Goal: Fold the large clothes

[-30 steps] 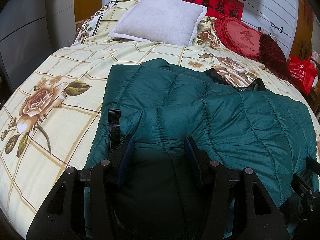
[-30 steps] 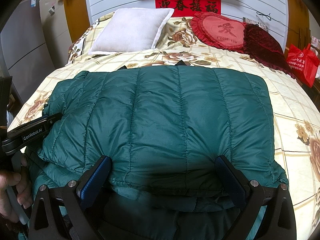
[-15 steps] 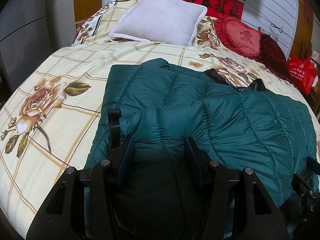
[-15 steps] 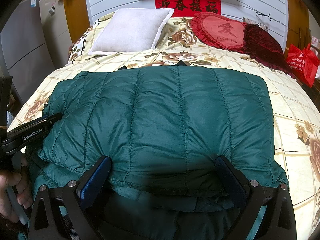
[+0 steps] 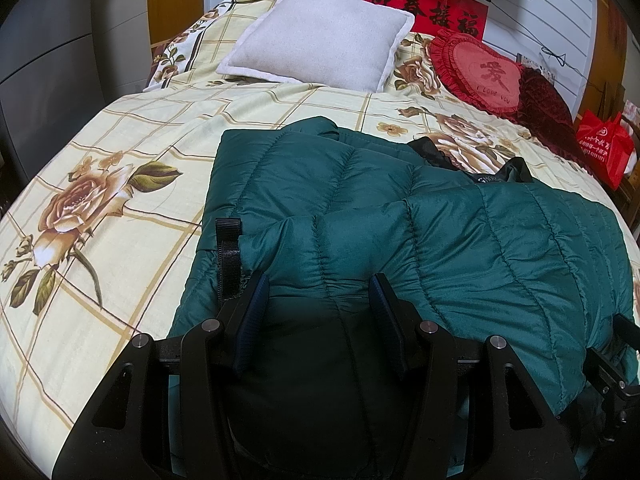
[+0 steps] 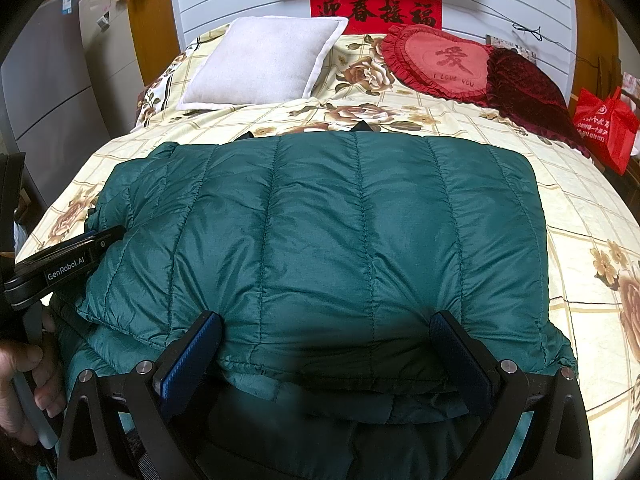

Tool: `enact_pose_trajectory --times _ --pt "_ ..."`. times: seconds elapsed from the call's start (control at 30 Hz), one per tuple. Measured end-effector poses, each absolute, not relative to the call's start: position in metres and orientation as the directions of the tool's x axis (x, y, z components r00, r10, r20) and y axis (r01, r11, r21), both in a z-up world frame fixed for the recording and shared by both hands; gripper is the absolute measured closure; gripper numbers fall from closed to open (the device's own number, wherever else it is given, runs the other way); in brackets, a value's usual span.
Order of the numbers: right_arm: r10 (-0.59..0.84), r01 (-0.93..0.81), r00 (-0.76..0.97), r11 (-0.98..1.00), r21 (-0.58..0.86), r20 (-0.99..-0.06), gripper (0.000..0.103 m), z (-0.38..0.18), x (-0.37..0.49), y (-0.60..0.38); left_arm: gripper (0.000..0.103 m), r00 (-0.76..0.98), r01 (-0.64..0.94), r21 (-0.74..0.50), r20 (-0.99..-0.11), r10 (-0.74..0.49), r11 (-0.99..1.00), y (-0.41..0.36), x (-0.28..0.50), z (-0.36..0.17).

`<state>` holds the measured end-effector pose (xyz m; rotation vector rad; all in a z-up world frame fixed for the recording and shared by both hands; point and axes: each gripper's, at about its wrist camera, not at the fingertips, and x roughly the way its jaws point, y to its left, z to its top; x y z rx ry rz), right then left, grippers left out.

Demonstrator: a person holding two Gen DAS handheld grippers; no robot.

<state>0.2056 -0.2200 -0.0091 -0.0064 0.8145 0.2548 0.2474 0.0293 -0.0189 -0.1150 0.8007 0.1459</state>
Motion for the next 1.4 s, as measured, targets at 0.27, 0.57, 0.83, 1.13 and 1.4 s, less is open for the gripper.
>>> enact_pose_trajectory --times 0.27,0.57,0.83,1.13,1.4 --pt "0.222 -0.227 0.658 0.97 0.092 -0.72 0.0 -0.009 0.206 -0.22 0.05 0.687 -0.173 -0.047 -0.722 0.086 0.984 0.03 0.247 -0.019" --pt "0.218 -0.226 0.659 0.97 0.086 -0.72 0.0 -0.009 0.205 -0.219 0.05 0.686 -0.173 -0.048 -0.722 0.086 0.984 0.03 0.247 -0.019" --pt "0.201 -0.22 0.66 0.973 0.07 -0.724 0.0 -0.008 0.206 -0.218 0.05 0.686 -0.173 -0.046 -0.722 0.087 0.984 0.03 0.247 -0.019" --pt "0.217 -0.204 0.742 0.974 0.095 -0.635 0.0 0.015 0.186 -0.231 0.048 0.683 -0.168 -0.001 -0.721 0.116 0.986 0.022 0.249 -0.018" --pt "0.156 -0.132 0.787 0.988 0.084 -0.597 0.0 0.043 0.128 -0.281 0.047 0.633 -0.089 -0.014 -0.773 0.046 0.996 0.034 0.222 0.015"
